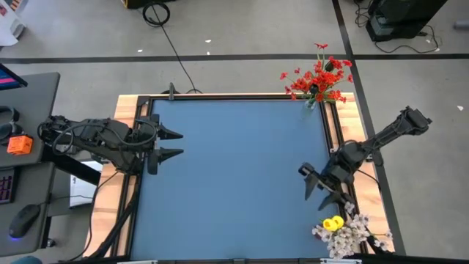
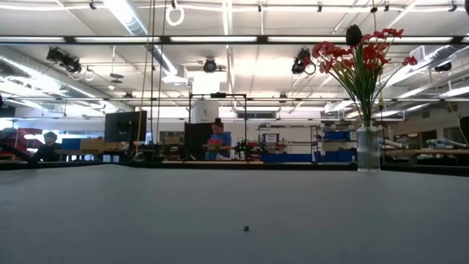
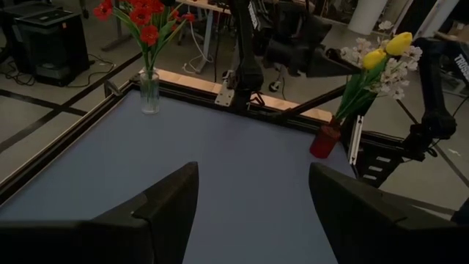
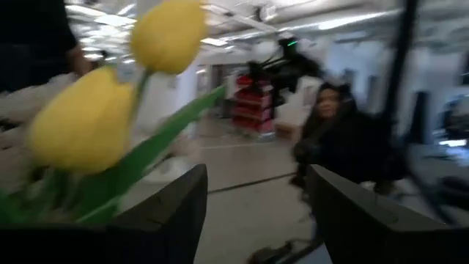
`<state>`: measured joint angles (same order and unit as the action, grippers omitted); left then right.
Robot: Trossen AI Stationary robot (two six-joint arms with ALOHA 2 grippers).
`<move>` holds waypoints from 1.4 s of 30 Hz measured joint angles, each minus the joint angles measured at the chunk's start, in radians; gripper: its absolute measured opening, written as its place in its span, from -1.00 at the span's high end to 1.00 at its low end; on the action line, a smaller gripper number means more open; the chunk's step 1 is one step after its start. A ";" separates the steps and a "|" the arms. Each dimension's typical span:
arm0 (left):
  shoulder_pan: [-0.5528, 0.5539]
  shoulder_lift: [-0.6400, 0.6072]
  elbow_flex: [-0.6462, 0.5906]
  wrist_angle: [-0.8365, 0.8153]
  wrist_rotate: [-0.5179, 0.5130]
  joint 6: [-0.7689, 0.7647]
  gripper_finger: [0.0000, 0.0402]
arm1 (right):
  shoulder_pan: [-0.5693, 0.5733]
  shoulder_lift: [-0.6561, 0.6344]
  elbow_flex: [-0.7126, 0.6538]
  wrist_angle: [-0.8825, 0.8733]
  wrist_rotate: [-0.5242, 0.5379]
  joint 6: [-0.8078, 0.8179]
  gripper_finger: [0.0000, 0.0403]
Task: Sort flowers into vase by color
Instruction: Return to Home Position
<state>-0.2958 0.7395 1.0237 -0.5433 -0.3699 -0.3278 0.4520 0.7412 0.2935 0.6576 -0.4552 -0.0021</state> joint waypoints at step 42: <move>0.000 0.006 0.000 0.088 -0.007 0.044 -0.32 | -0.372 -0.007 0.132 -0.390 0.594 0.267 0.91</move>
<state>-0.2955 0.7452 1.0233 -0.4554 -0.3771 -0.2841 0.0798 0.7341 0.4252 0.2672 0.1387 0.2654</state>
